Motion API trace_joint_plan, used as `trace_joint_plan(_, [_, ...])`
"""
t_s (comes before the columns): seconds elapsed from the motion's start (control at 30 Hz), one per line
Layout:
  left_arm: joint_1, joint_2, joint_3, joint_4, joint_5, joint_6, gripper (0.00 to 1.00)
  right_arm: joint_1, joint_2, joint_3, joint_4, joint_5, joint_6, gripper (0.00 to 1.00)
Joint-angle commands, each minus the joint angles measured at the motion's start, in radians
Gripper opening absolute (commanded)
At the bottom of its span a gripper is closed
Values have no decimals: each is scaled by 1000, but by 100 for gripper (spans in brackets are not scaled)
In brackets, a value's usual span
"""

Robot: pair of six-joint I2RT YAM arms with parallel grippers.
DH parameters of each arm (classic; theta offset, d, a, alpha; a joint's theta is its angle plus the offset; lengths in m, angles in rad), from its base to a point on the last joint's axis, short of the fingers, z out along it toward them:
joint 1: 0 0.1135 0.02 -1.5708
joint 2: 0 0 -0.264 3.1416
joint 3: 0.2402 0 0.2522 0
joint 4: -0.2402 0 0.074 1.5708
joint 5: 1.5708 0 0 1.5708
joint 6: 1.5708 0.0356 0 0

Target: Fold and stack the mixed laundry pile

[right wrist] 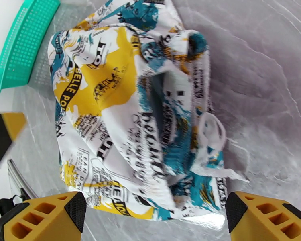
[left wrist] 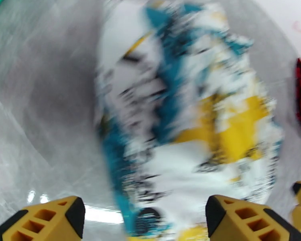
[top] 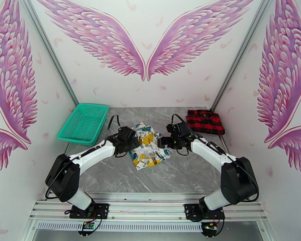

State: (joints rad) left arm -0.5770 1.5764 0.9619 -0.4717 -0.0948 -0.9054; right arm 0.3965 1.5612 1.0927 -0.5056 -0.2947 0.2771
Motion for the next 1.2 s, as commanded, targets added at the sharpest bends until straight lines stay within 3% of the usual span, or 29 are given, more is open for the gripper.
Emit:
trace_joint_plan(0.0, [24, -77, -115, 238, 150, 22, 89, 56, 10, 53, -57, 68, -77, 94])
trace_joint_plan(0.17, [41, -26, -217, 462, 244, -56, 90, 81, 49, 110, -101, 100, -94, 88])
trace_joint_plan(0.37, [10, 57, -267, 627, 249, -207, 84, 82, 39, 101, -101, 101, -79, 86])
trace_joint_plan(0.43, [-4, 69, -253, 625, 235, -227, 81, 80, 32, 91, -98, 108, -64, 86])
trace_joint_plan(0.57, [-11, 70, -222, 577, 198, -234, 64, 31, 30, 75, -100, 94, 7, 90])
trace_joint_plan(0.67, [-9, 73, -187, 495, 169, -201, 52, -39, 69, 76, -122, 17, 4, 98])
trace_joint_plan(0.77, [-5, 82, -148, 426, 156, -165, 40, -91, 127, 67, -120, -61, 4, 99])
trace_joint_plan(0.87, [0, 79, -132, 382, 144, -136, 36, -107, 159, 42, -102, -73, 16, 99])
trace_joint_plan(0.93, [10, 66, -114, 323, 131, -94, 40, -118, 165, 18, -91, -83, 36, 99])
trace_joint_plan(1.07, [5, 28, -9, 114, 76, 114, 81, -159, 105, -65, -35, -166, 91, 96])
trace_joint_plan(1.17, [-31, 5, 83, -26, 22, 346, 90, -195, 13, -109, -21, -179, 120, 96])
